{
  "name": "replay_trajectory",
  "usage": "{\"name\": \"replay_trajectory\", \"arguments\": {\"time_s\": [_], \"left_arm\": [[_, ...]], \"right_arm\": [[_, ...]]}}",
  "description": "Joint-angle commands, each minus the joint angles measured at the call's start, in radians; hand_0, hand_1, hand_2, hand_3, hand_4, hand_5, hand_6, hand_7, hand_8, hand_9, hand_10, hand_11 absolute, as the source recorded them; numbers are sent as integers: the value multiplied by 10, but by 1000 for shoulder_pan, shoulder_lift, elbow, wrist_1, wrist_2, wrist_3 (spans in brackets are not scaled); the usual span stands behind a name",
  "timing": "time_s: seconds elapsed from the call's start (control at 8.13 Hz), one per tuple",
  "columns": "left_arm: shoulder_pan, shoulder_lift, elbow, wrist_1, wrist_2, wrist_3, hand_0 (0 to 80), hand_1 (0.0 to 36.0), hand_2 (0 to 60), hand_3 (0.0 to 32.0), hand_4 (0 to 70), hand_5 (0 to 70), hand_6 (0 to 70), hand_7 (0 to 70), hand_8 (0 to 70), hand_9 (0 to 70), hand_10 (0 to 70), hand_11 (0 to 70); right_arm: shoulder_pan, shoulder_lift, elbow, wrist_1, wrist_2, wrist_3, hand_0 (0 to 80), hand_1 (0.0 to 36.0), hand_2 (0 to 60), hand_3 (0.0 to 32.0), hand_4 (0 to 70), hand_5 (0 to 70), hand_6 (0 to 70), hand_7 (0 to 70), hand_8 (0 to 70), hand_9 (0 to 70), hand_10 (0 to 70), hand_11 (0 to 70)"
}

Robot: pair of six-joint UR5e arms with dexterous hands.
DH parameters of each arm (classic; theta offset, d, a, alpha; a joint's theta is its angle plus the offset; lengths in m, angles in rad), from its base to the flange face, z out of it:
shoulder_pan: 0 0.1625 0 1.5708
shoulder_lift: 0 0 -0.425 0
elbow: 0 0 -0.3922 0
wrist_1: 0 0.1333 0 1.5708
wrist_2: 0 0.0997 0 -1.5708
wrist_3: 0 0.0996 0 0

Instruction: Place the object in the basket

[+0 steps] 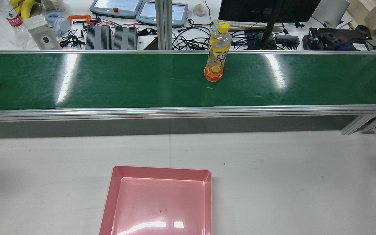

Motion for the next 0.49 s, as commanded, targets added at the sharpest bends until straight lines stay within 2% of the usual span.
{"name": "replay_trajectory", "arguments": {"time_s": [0.0,0.37], "left_arm": [[0,0,0,0,0,-1,520,100,0,0,65,31,0,0,0,0,30,62],[2,0,0,0,0,-1,518,102,0,0,64,28,0,0,0,0,30,62]], "right_arm": [[0,0,0,0,0,0,0,0,0,0,0,0,0,0,0,0,0,0],[0,0,0,0,0,0,0,0,0,0,0,0,0,0,0,0,0,0]]}}
